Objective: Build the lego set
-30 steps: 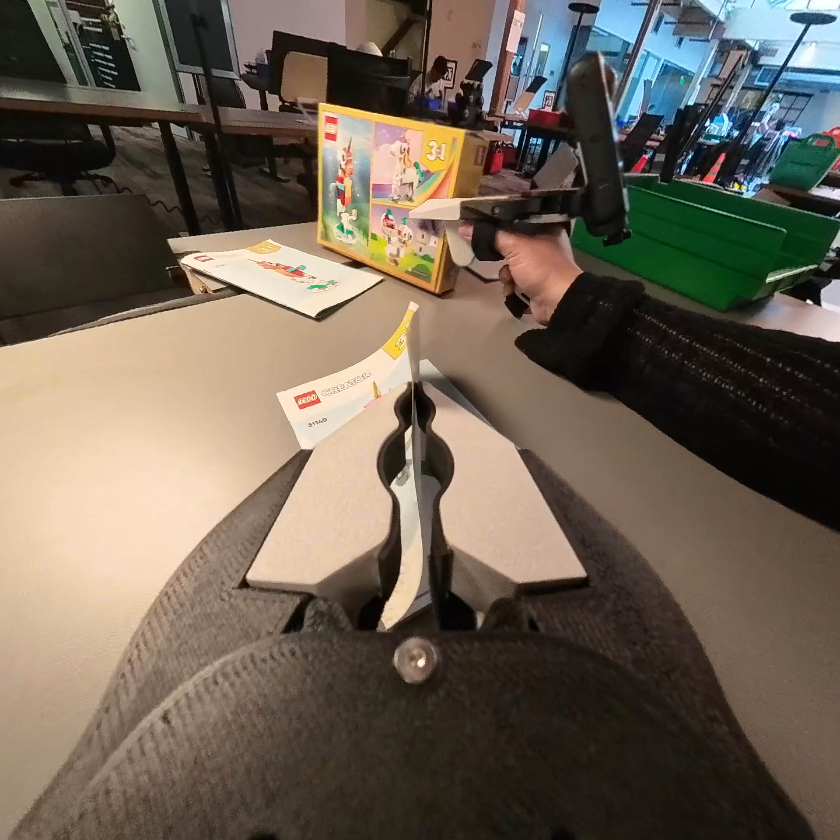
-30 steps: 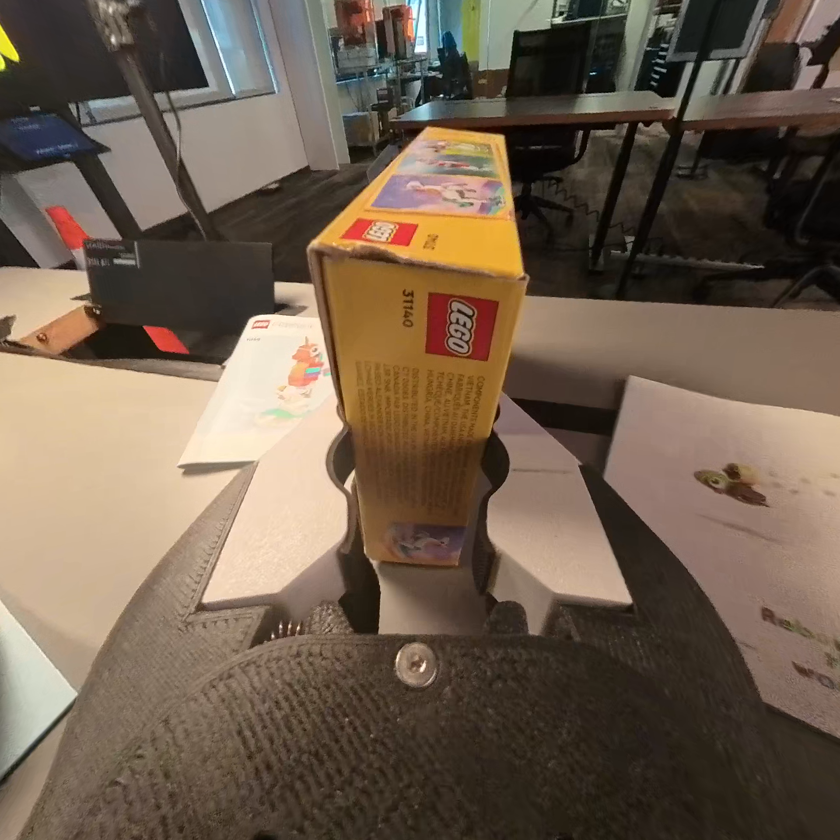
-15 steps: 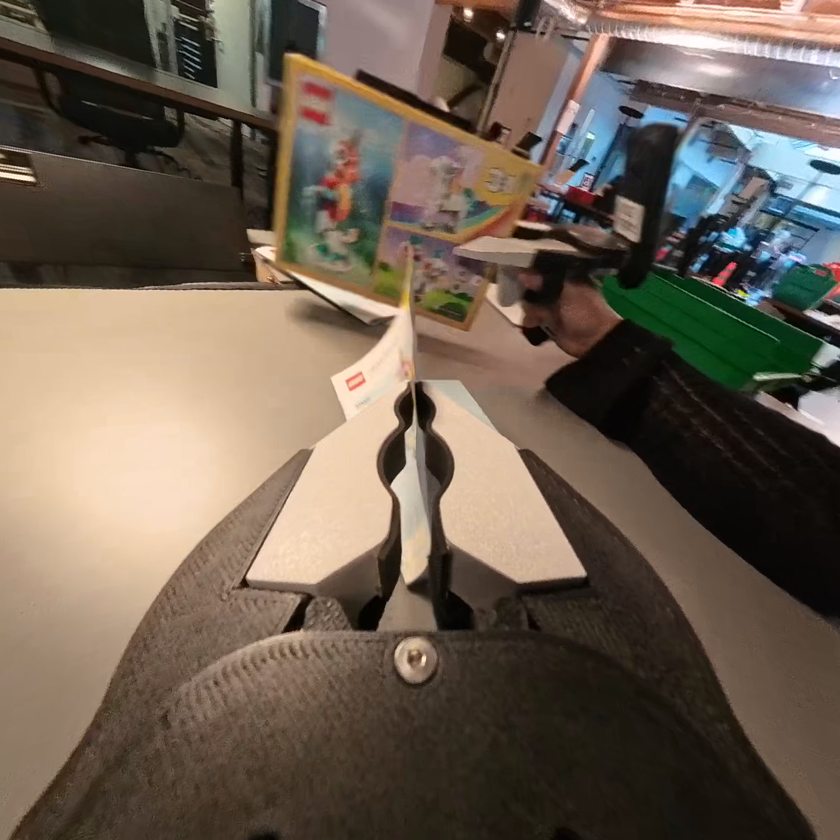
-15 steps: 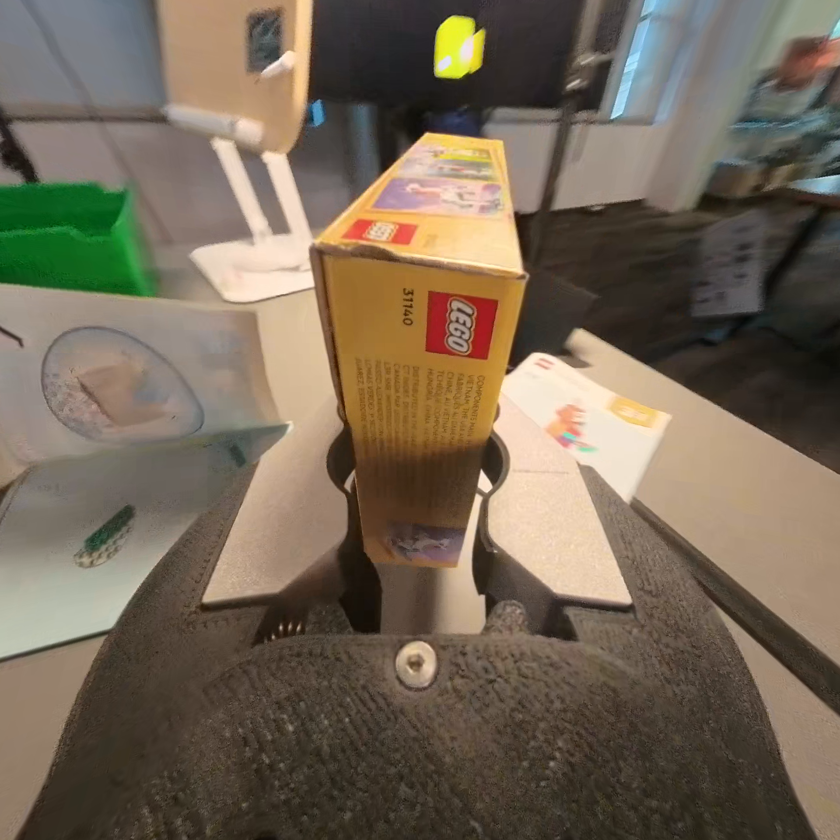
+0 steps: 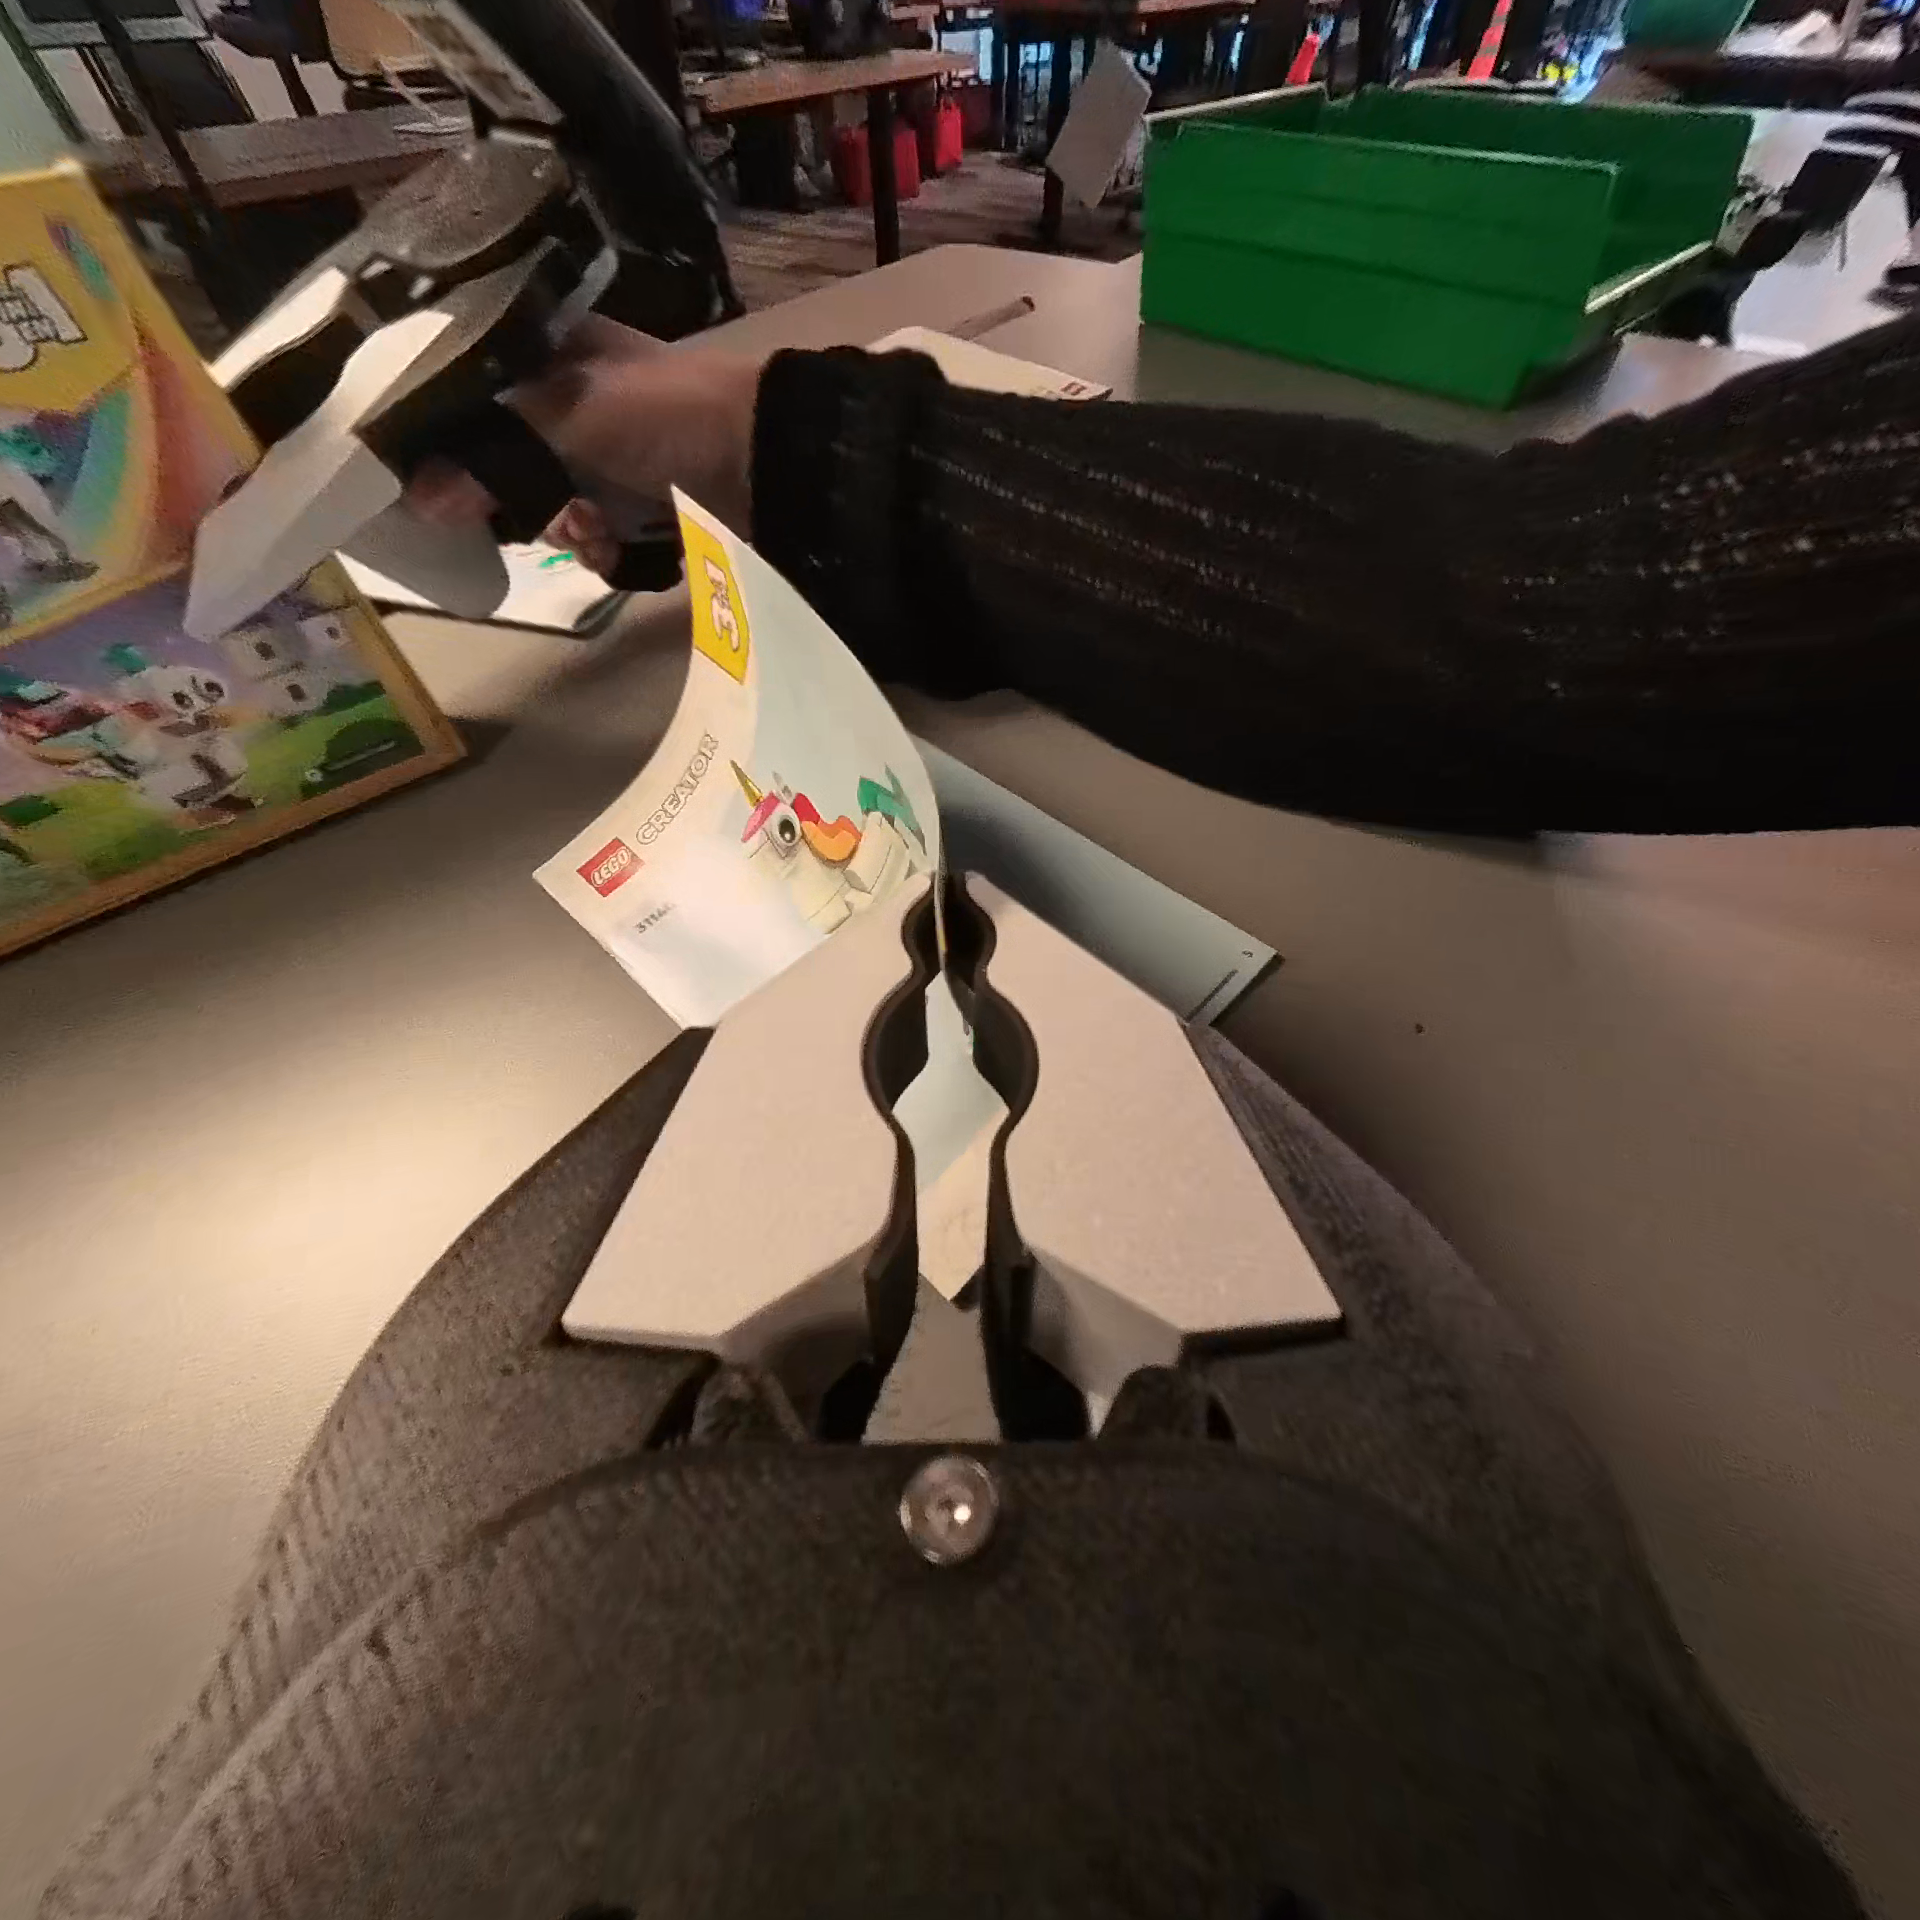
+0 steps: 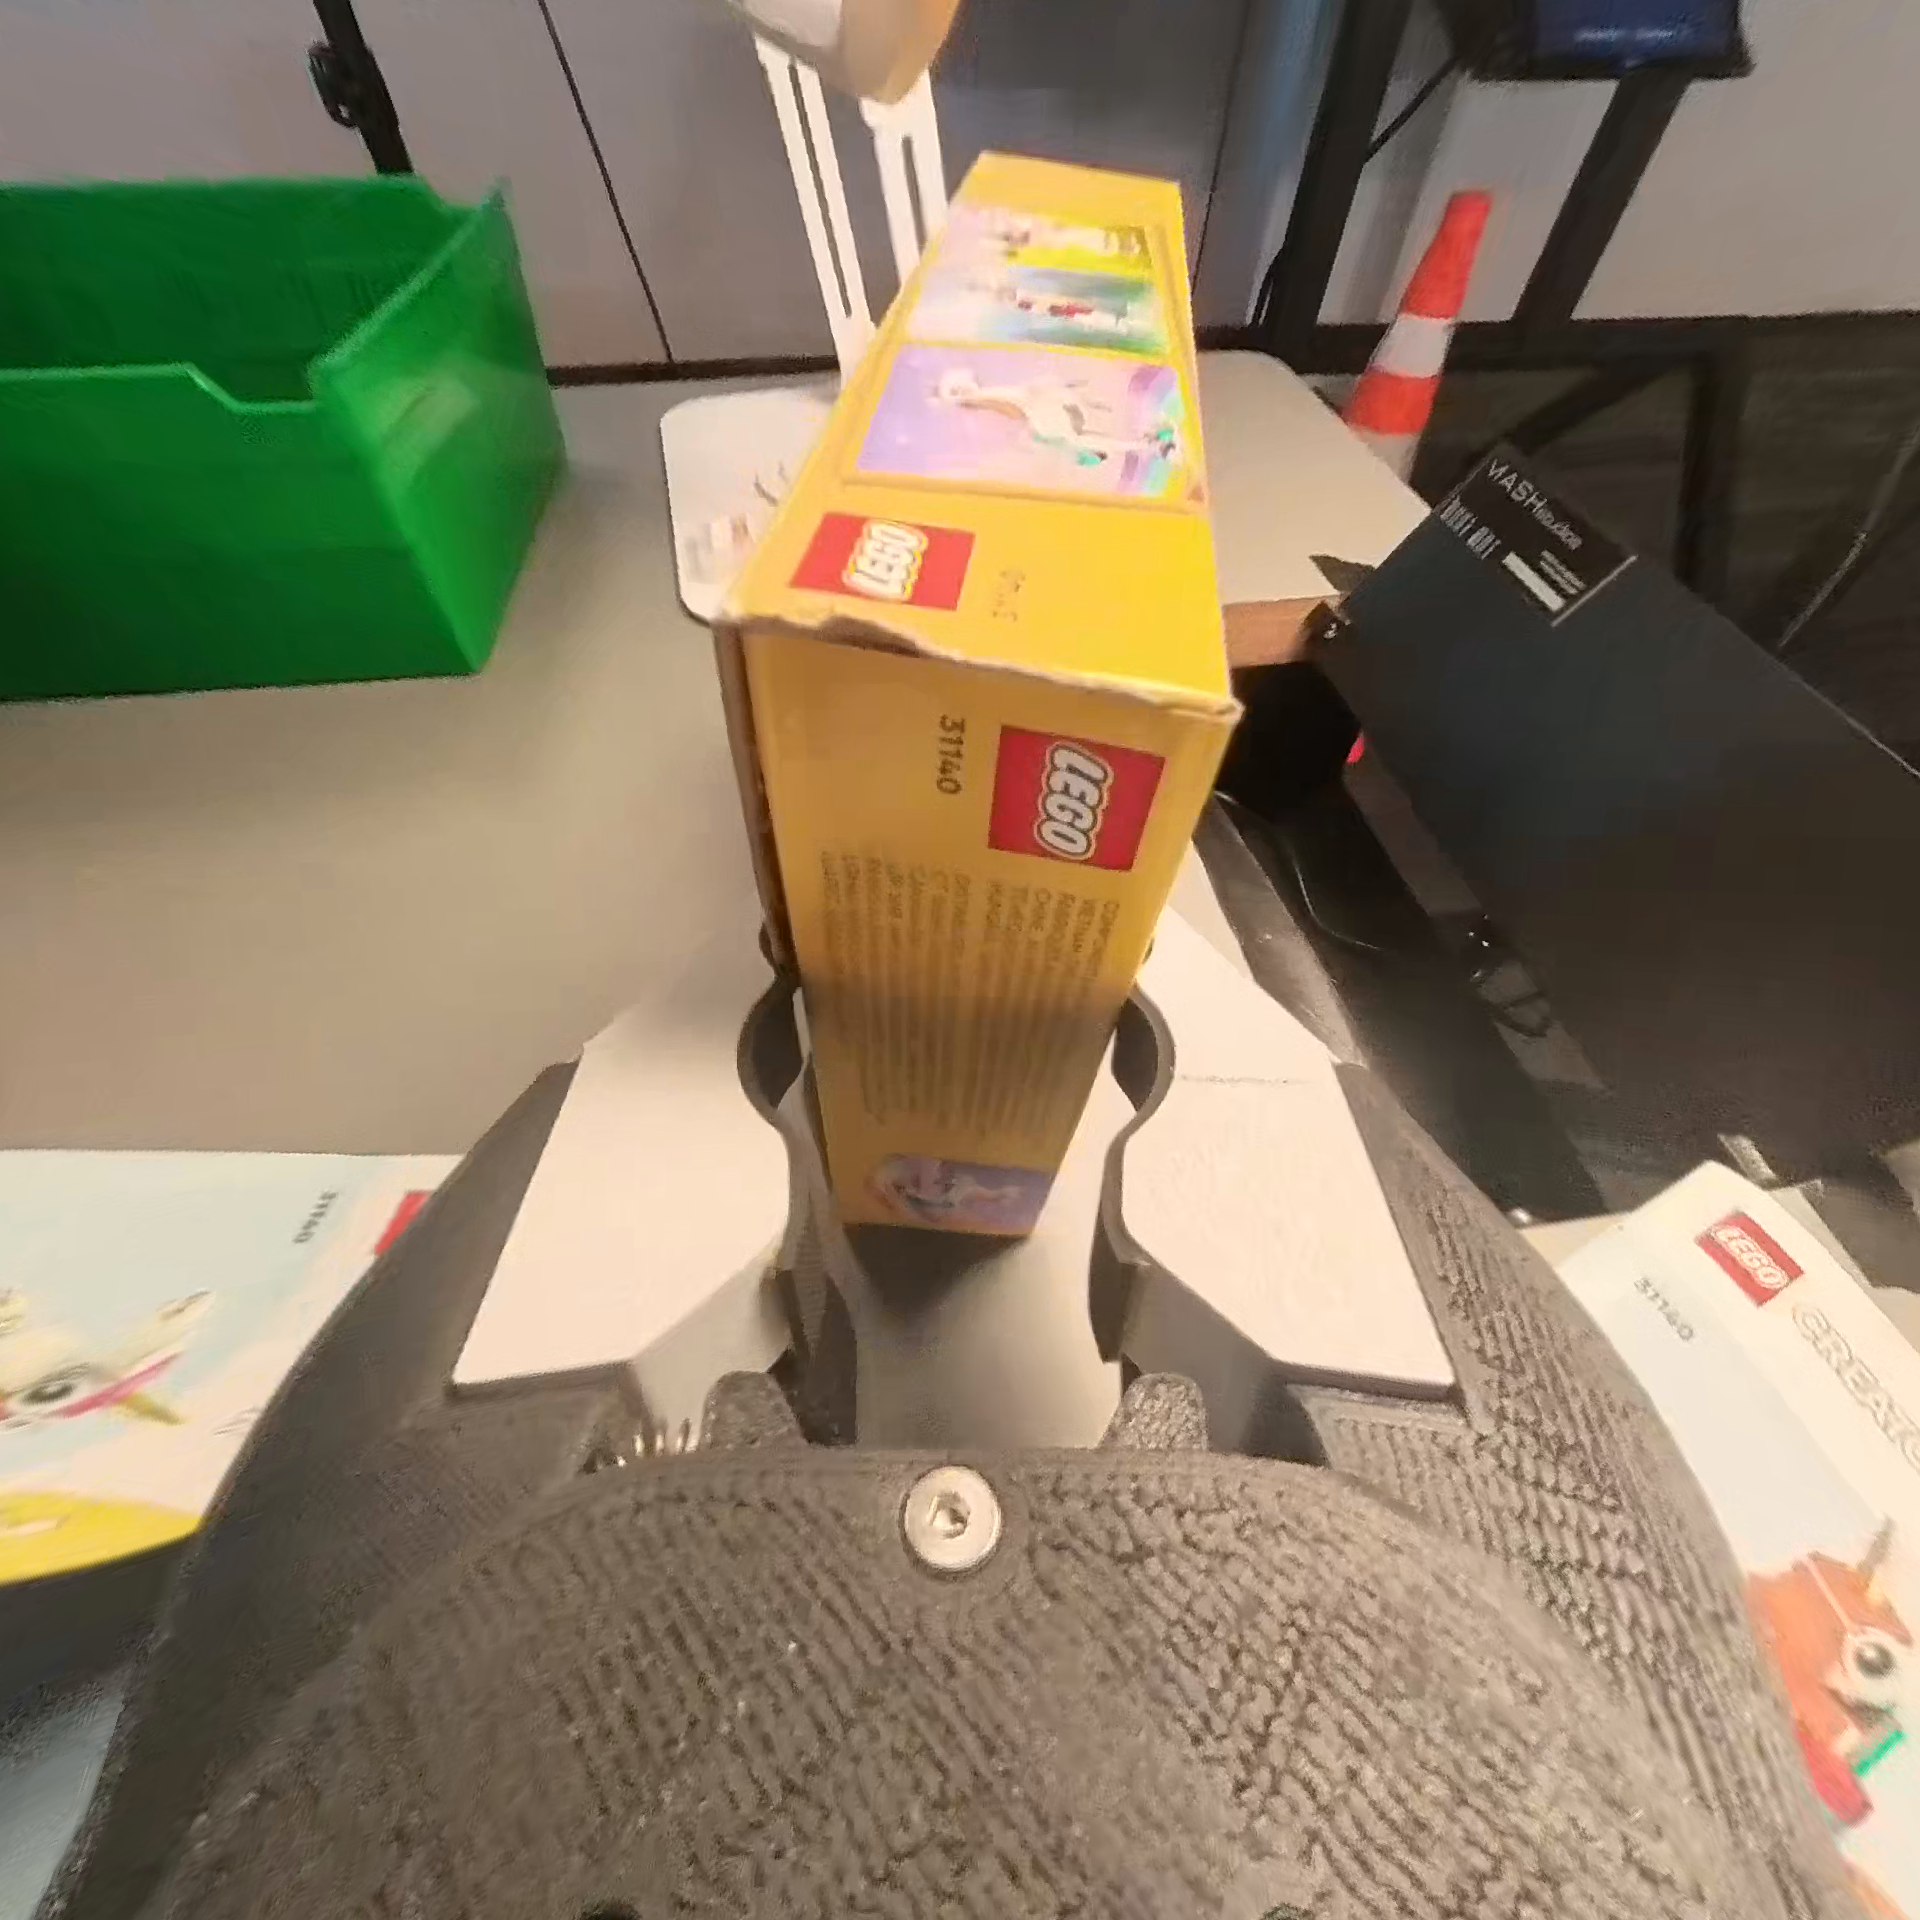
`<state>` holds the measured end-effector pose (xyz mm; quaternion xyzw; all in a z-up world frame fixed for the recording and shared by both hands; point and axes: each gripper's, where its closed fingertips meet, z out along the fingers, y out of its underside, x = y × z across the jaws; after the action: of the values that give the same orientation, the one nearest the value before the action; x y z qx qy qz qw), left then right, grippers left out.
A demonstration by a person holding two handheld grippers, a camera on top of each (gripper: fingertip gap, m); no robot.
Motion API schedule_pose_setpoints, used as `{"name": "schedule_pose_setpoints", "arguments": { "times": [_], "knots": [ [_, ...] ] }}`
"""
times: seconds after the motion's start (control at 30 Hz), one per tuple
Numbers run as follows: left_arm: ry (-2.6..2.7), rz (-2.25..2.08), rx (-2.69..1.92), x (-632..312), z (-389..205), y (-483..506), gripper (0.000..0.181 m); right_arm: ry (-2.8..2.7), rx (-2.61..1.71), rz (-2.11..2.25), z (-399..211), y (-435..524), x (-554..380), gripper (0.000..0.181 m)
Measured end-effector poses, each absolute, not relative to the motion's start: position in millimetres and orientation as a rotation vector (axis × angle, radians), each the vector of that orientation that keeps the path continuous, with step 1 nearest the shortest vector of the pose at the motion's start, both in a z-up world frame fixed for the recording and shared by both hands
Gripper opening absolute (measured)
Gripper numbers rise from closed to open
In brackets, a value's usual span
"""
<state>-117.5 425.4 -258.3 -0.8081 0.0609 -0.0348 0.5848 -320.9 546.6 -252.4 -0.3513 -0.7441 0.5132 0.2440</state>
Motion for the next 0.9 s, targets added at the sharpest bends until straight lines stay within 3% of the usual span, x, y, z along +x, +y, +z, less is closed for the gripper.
{"name": "schedule_pose_setpoints", "arguments": {
  "times": [0.23, 0.57, 0.73, 0.9],
  "knots": [
    [0.148, -0.107, -1.904, -110, -264, 429, 0.000, -1.945, -1.005, 1.230, -261, 570, -334, 0.074],
    [0.140, -0.106, -1.895, -112, -262, 428, 0.000, -1.552, -0.974, 0.849, -245, 627, -302, 0.070],
    [0.129, -0.141, -1.878, -110, -258, 428, 0.000, -1.340, -1.311, 0.752, -253, 698, -265, 0.077],
    [0.154, -0.125, -1.890, -106, -261, 429, 0.000, -1.510, -1.584, 0.858, -283, 674, -281, 0.080]
  ]
}}
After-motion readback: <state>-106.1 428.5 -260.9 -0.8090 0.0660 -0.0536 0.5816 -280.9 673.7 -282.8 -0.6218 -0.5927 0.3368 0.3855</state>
